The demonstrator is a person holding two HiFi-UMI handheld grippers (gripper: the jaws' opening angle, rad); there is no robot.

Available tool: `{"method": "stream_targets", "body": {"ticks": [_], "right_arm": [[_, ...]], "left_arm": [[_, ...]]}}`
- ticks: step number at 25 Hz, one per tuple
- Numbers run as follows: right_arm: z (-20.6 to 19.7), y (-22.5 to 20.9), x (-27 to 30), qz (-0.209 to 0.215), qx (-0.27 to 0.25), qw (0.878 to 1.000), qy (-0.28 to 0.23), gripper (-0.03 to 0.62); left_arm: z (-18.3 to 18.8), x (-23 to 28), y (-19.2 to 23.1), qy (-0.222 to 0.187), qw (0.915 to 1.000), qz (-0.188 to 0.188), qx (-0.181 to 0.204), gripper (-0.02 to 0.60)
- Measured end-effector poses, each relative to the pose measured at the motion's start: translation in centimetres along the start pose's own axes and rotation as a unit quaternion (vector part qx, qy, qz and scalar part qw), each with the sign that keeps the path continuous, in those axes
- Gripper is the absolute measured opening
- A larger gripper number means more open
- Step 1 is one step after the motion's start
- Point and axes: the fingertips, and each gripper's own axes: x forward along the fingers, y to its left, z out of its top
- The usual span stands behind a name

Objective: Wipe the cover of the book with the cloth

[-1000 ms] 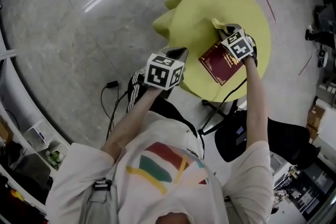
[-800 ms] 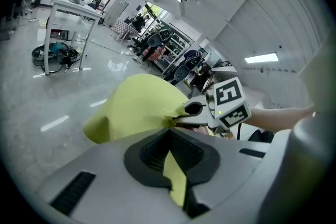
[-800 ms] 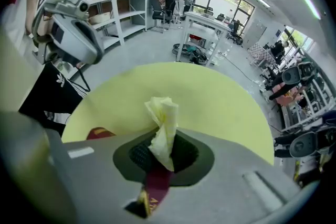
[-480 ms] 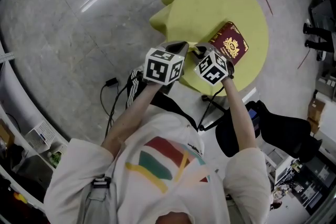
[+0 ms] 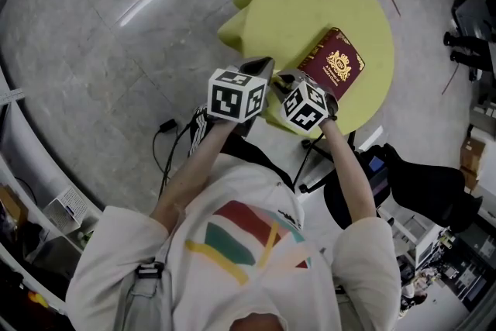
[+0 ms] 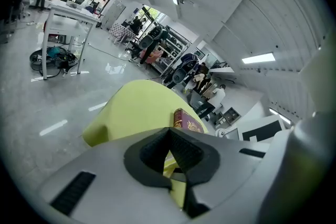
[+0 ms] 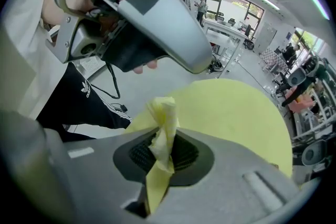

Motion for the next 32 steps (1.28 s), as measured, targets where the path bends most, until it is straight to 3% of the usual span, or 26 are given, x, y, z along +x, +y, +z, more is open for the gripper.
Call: {"method": "stream_targets", "body": {"ticks": [6, 9, 11, 14, 19, 24, 26, 28, 32], "right_arm": [[1.6, -3.3, -1.8, -0.056, 0.02, 0.998, -0.03, 0.028], [3.1, -6.0, -5.0, -0.111, 0.054, 0.99, -0.061, 0.028], [4.2, -8.2, -8.8, -0.166, 0.082, 0.979, -0.087, 0.028], [5.5, -11.4, -16.6, -0.264, 0.132, 0.943, -0.151, 0.028], [4.2, -13.0, -29.5, -0.395, 0.195, 0.867, -0.232, 0.028], [0.6, -10.6, -38.1, -0.508, 0.247, 0.777, -0.28, 0.028], [-0.6, -9.2, -40.0, -0.542, 0.259, 0.746, -0.288, 0.028], [-1.6, -7.8, -40.9, -0.567, 0.27, 0.722, -0.29, 0.028], [-2.9, -5.6, -41.1, -0.596, 0.297, 0.687, -0.29, 0.028]], "left_arm": [[2.2, 0.0, -0.1, -0.011, 0.9996, 0.0, 0.025, 0.015], [5.2, -0.4, -1.0, -0.033, 0.9985, -0.01, 0.042, 0.015], [8.1, -0.9, -2.6, -0.06, 0.9961, -0.029, 0.057, 0.015], [13.1, -1.9, -7.3, -0.099, 0.9862, -0.068, 0.114, 0.015], [18.3, -3.8, -17.8, -0.166, 0.9584, -0.123, 0.197, 0.015], [19.4, -5.6, -24.9, -0.209, 0.9308, -0.169, 0.248, 0.015], [19.1, -6.3, -26.7, -0.222, 0.9199, -0.177, 0.27, 0.015], [18.8, -6.8, -27.6, -0.233, 0.9115, -0.178, 0.288, 0.015], [18.4, -7.1, -28.5, -0.246, 0.9021, -0.182, 0.304, 0.015]]}}
